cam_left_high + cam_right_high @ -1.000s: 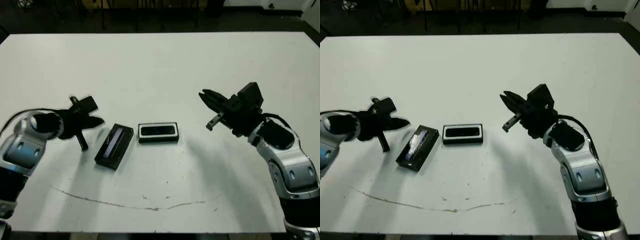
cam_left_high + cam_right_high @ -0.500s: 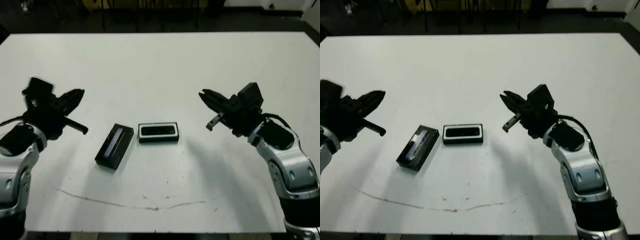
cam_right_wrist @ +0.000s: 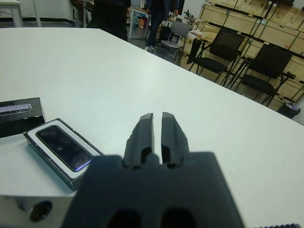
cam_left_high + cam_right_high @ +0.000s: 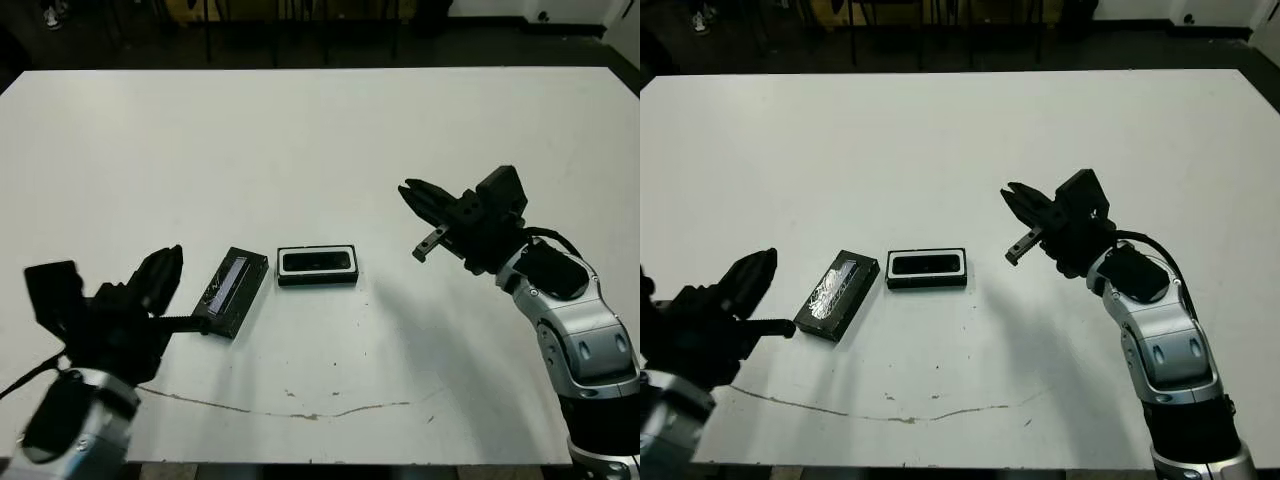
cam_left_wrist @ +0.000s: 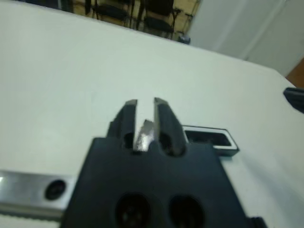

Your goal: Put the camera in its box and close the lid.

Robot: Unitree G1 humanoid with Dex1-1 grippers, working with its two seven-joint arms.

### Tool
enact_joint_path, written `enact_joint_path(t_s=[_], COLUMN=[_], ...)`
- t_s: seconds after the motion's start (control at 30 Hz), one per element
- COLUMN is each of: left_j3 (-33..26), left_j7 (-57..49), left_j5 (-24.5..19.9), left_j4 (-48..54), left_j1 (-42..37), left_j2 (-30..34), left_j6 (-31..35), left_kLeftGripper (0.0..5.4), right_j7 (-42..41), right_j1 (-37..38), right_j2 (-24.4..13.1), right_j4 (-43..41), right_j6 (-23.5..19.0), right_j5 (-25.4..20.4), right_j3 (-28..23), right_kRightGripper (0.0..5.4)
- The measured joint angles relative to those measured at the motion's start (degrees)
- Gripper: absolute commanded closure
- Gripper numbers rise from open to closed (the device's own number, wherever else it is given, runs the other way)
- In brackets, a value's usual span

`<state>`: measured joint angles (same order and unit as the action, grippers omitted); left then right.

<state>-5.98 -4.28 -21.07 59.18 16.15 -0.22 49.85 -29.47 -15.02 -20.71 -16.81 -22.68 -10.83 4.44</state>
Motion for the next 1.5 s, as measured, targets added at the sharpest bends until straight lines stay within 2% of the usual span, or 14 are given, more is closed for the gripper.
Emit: enact_joint_path(t_s=[0.1, 0.27, 0.53, 0.73, 0.93, 1.33, 1.5], left_j3=[5.26, 8.54, 9.0, 6.99, 5.84, 6.81, 8.28], left_j7=[0.24, 2.06, 4.5, 4.64, 4.95, 5.64, 7.78], left_j5=[5.15, 8.82, 9.08, 6.57, 6.7, 12.08, 14.16], left_j4=[-2.22, -6.67, -9.04, -9.1, -9.36, -14.38, -16.06], left_j1=[0.49, 0.8, 0.8, 0.82, 0.66, 0.04, -0.73], left_j2=[1.24, 2.1, 2.09, 1.51, 2.15, 3.38, 6.65], left_j6=[-4.05, -6.51, -6.12, -2.85, -0.67, -1.26, -1.05], left_kLeftGripper=[3.5, 2.61, 1.11, 0.01, 0.01, 0.01, 0.01], right_j7=[-0.09, -0.1, -0.37, -0.45, -0.45, -0.41, -0.34], right_j1=[0.01, 0.12, 0.27, 0.5, 0.65, 0.85, 0.94], right_j2=[0.21, 0.45, 0.45, 0.51, 0.51, 0.5, 0.5], right_j4=[0.19, 0.19, 0.19, 0.25, 0.23, 0.12, -0.1], right_j6=[0.07, 0.05, 0.03, 0.08, 0.08, 0.08, -0.03], right_j5=[-0.01, -0.09, -0.19, -0.39, -0.52, -0.49, -0.47], right_j3=[0.12, 0.17, 0.32, 0.33, 0.54, 0.77, 0.79], right_kRightGripper=[5.4, 5.4, 5.4, 5.4, 5.4, 5.4, 5.4])
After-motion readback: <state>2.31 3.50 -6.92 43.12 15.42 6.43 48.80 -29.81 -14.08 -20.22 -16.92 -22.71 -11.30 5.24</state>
